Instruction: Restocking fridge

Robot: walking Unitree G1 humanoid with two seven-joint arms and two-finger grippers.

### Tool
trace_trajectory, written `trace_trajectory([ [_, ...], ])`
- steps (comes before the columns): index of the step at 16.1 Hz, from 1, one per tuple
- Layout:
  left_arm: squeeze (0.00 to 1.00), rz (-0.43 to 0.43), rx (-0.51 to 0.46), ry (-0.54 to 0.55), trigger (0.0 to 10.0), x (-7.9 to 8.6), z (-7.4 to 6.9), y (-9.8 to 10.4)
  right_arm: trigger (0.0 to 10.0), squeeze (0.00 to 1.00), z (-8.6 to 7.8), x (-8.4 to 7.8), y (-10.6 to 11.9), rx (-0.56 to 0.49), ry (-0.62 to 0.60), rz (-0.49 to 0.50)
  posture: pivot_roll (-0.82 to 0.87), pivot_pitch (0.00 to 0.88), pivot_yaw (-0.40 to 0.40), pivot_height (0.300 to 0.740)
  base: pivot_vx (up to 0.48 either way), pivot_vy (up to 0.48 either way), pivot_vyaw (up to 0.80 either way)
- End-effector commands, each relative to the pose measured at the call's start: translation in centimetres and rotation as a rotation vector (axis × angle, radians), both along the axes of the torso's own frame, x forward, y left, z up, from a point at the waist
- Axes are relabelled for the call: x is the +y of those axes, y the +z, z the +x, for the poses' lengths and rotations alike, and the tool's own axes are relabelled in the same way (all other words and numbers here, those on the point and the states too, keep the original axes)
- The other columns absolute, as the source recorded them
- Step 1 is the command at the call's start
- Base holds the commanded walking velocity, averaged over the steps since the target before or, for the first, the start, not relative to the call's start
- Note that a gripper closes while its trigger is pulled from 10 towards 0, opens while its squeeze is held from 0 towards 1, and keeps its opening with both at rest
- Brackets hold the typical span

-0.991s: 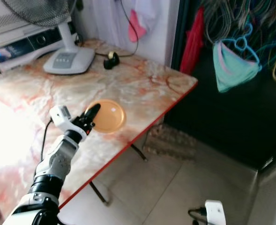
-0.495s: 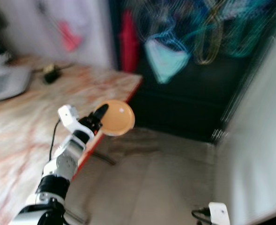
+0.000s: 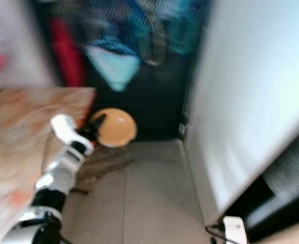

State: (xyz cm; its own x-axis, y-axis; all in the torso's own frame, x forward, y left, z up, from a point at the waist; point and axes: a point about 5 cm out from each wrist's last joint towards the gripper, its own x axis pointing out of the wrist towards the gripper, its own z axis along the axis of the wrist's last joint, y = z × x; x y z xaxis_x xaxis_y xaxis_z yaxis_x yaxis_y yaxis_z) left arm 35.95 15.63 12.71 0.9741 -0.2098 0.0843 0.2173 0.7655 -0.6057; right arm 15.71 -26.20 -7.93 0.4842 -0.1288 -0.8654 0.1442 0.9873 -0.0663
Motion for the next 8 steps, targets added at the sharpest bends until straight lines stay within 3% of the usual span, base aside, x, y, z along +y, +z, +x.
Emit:
trace_trajectory([
  [1,0.0,0.006,0.014,0.011,10.0,-0.1,0.2,-0.1,10.0,0.0,0.3,0.0,0.1,-0.008,0.0,0.001,0.11,0.0,0.033,0.74,0.0,0.0,-0.78],
  [6,0.0,0.012,0.161,0.09,10.0,1.9,0.1,-2.7,10.0,0.0,0.2,0.0,0.1,-0.007,-0.006,0.002,0.1,0.0,0.041,0.74,0.0,0.0,-0.78],
  [8,0.0,0.066,0.266,0.124,10.0,2.7,-0.5,-4.7,10.0,0.0,0.2,0.1,0.1,-0.007,-0.006,0.001,0.1,0.0,0.047,0.74,0.0,0.0,-0.78],
])
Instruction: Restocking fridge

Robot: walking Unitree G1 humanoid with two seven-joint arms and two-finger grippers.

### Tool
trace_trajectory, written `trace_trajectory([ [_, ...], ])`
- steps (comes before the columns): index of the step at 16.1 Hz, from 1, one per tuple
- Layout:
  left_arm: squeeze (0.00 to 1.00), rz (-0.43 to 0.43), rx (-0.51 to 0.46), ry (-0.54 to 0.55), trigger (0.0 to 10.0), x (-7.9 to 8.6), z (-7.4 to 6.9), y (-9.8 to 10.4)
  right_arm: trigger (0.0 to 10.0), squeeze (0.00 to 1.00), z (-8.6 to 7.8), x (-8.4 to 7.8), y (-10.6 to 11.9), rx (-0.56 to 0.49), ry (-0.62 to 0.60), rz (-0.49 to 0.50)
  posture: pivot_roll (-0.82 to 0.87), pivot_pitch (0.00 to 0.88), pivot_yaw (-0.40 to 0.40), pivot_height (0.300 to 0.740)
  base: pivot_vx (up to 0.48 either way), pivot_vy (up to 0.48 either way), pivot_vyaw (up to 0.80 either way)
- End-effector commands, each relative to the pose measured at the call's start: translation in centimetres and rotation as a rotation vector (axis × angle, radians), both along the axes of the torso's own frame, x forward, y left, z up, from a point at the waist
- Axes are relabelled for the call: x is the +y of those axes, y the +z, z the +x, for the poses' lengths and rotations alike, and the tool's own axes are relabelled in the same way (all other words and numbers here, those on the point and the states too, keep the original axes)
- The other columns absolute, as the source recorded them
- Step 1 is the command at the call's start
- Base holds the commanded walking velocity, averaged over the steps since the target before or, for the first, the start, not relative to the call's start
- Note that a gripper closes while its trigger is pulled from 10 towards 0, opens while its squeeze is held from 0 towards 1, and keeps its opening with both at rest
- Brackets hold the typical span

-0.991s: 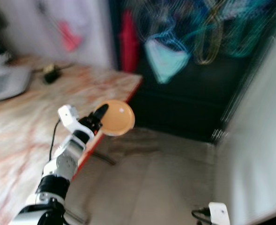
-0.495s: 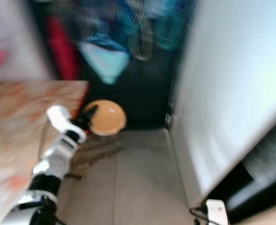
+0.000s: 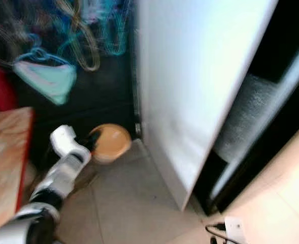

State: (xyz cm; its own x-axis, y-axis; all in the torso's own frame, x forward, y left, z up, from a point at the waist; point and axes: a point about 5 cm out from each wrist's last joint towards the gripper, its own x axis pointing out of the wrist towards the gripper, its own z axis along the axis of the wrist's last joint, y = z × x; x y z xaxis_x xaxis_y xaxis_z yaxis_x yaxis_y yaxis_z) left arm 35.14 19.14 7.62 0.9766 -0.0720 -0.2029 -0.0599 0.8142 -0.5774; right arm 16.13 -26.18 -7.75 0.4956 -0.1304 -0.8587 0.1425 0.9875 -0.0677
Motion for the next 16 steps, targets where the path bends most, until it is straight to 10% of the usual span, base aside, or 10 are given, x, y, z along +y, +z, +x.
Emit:
trace_trajectory([
  [1,0.0,0.02,0.046,-0.001,10.0,-0.5,-0.2,-0.8,10.0,0.0,-0.3,0.1,-0.2,0.006,-0.009,0.005,0.09,0.0,0.05,0.74,0.0,0.0,-0.78],
  [9,0.0,0.115,0.36,0.04,10.0,0.2,-4.2,-6.8,10.0,0.0,-0.5,0.2,-0.3,0.006,-0.02,0.001,0.07,0.0,0.066,0.74,0.0,0.0,-0.71],
  [16,0.0,0.112,0.523,0.121,10.0,1.6,-7.6,-9.9,10.0,0.0,-0.5,-0.4,0.0,-0.12,-0.219,-0.071,0.04,0.0,0.075,0.74,0.0,0.0,0.0],
])
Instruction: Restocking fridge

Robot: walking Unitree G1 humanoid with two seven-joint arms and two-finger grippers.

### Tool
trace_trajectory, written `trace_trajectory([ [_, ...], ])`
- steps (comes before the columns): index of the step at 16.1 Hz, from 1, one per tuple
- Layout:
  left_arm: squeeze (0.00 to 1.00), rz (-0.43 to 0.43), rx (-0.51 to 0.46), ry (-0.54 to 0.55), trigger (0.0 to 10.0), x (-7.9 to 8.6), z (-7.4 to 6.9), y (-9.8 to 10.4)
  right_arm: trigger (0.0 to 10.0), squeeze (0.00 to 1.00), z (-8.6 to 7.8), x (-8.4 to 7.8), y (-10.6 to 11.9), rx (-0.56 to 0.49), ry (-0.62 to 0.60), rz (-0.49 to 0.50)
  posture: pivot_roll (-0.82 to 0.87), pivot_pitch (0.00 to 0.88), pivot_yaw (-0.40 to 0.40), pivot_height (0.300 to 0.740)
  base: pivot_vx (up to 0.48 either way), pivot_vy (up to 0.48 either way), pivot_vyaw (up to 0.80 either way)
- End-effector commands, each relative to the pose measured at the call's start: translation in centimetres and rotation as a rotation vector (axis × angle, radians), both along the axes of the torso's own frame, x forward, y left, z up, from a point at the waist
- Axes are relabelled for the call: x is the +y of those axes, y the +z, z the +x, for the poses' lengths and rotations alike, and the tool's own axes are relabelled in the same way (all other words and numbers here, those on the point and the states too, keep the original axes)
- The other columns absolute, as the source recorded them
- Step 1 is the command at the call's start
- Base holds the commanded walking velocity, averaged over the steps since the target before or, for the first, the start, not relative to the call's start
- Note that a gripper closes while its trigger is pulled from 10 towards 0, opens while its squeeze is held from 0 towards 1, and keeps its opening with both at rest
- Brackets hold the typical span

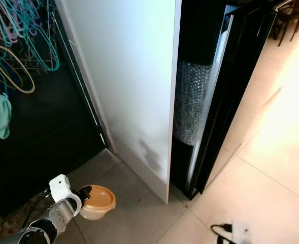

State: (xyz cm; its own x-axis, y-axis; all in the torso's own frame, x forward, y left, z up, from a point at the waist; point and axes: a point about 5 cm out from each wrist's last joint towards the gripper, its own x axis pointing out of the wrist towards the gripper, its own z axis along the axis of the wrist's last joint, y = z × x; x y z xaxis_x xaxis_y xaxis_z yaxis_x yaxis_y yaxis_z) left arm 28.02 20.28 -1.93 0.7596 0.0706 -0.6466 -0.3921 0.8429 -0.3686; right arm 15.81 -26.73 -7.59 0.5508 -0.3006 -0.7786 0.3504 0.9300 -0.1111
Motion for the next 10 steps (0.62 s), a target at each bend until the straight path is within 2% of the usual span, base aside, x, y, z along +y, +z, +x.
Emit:
trace_trajectory([
  [1,0.0,0.017,0.036,0.011,10.0,0.8,-0.9,-0.6,10.0,0.0,-0.1,0.2,0.0,-0.051,-0.078,0.008,0.03,0.0,0.083,0.74,0.0,0.0,0.0],
  [4,0.0,0.031,0.06,0.021,10.0,1.5,-1.6,-1.0,10.0,0.0,0.0,0.3,0.2,-0.126,-0.119,0.005,0.0,0.021,0.089,0.74,0.0,0.0,0.0],
  [6,0.0,0.034,0.072,0.022,10.0,1.5,-1.8,-1.2,10.0,0.0,6.3,0.6,3.5,-0.272,-0.081,-0.053,0.02,0.038,0.081,0.74,0.0,0.0,0.0],
  [10,0.0,0.02,0.067,0.023,10.0,1.0,-1.8,-1.3,10.0,0.0,10.1,-0.7,7.2,-0.465,-0.093,-0.087,0.04,0.012,0.06,0.74,0.0,0.0,0.0],
])
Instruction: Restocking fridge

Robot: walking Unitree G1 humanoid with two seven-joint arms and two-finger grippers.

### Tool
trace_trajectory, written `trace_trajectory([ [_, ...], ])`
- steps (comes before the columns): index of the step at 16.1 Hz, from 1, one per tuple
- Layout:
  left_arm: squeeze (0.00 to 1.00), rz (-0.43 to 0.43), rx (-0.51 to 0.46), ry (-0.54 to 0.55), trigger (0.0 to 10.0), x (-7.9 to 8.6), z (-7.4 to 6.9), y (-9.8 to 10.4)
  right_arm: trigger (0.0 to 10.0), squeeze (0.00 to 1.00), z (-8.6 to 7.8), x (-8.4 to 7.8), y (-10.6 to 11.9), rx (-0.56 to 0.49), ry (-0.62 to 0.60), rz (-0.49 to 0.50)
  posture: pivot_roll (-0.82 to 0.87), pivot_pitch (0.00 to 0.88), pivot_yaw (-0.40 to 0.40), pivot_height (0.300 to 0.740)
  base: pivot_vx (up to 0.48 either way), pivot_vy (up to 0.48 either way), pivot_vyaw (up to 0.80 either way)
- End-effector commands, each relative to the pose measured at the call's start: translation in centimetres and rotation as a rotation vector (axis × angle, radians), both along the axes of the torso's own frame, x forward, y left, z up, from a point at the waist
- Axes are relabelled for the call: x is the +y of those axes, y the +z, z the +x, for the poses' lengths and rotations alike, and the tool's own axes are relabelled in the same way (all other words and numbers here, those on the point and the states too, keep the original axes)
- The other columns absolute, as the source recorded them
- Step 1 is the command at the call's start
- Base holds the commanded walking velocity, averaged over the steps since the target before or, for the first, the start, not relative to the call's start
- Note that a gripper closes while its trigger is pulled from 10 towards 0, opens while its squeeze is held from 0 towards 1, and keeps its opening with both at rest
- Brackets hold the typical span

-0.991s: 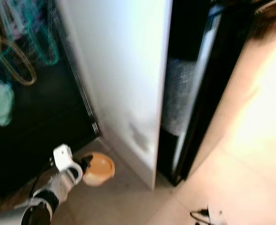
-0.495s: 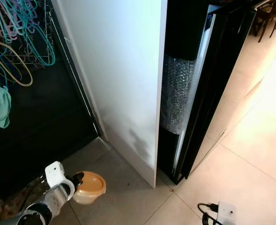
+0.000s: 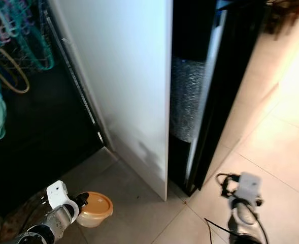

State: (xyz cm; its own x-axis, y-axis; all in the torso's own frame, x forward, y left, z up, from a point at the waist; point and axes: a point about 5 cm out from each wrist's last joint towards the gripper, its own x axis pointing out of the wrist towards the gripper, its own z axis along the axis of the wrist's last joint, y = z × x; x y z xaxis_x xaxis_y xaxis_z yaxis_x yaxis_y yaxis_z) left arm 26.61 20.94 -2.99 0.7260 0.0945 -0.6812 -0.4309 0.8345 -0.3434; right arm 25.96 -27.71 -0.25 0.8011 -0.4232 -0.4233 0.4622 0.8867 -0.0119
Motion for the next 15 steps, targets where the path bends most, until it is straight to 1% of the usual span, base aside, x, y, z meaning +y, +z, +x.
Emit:
trace_trajectory([
  [1,0.0,0.012,0.022,0.003,10.0,0.4,-0.5,-0.3,10.0,0.0,1.1,0.2,1.1,-0.062,0.021,-0.012,0.04,0.004,0.053,0.74,0.0,0.0,0.0],
  [3,0.0,0.008,0.026,0.018,10.0,0.6,-0.9,-0.6,10.0,0.0,2.4,0.4,2.4,-0.112,0.065,-0.061,0.04,0.0,0.031,0.74,0.0,0.0,0.0],
  [4,0.0,0.005,0.031,0.029,10.0,0.8,-1.2,-0.8,10.0,0.0,3.3,0.7,3.6,-0.158,0.102,-0.105,0.04,0.0,0.031,0.74,0.0,0.0,0.0],
  [5,0.0,0.0,0.037,0.037,10.0,0.8,-1.5,-1.0,10.0,0.0,4.3,0.8,4.8,-0.215,0.122,-0.115,0.05,0.0,0.017,0.74,0.0,0.0,0.0],
  [6,0.0,-0.002,0.039,0.042,10.0,0.8,-1.7,-1.1,10.0,0.0,4.7,0.9,5.3,-0.233,0.13,-0.116,0.05,0.0,0.017,0.74,0.0,0.0,0.0],
  [7,0.0,-0.008,0.043,0.051,10.0,0.8,-1.9,-1.2,10.0,0.0,5.7,1.5,6.3,-0.291,0.174,-0.06,0.05,0.0,0.006,0.74,0.0,0.0,0.0],
  [8,0.0,-0.009,0.044,0.055,10.0,0.8,-1.9,-1.3,10.0,0.0,6.2,2.0,6.8,-0.313,0.201,-0.044,0.05,0.0,0.002,0.74,0.0,0.0,0.0],
  [10,0.0,-0.006,0.044,0.055,10.0,0.8,-1.9,-1.3,10.0,0.0,8.0,3.4,9.1,-0.389,0.309,-0.079,0.05,0.0,-0.002,0.74,0.0,0.0,0.0],
  [11,0.0,0.0,0.044,0.046,10.0,0.7,-1.9,-1.3,10.0,0.0,8.5,3.9,9.7,-0.409,0.345,-0.075,0.05,0.0,-0.002,0.74,0.0,0.0,0.0],
  [12,0.0,-0.001,0.043,0.044,10.0,0.6,-1.9,-1.3,10.0,0.0,8.8,4.3,10.0,-0.403,0.385,-0.089,0.04,0.0,-0.001,0.74,0.0,0.0,0.0],
  [13,0.0,-0.002,0.041,0.042,10.0,0.6,-1.8,-1.3,10.0,0.0,9.4,4.9,10.8,-0.409,0.441,-0.115,0.04,0.0,-0.002,0.74,0.0,0.0,0.0],
  [14,0.0,-0.002,0.04,0.041,10.0,0.6,-1.8,-1.2,10.0,0.0,9.6,5.1,11.2,-0.41,0.454,-0.131,0.04,0.0,-0.002,0.74,0.0,0.0,0.0],
  [15,0.0,0.0,0.036,0.037,10.0,0.5,-1.7,-1.2,10.0,0.0,9.8,4.7,12.1,-0.458,0.414,-0.127,0.04,0.0,-0.003,0.74,0.0,0.0,0.0],
])
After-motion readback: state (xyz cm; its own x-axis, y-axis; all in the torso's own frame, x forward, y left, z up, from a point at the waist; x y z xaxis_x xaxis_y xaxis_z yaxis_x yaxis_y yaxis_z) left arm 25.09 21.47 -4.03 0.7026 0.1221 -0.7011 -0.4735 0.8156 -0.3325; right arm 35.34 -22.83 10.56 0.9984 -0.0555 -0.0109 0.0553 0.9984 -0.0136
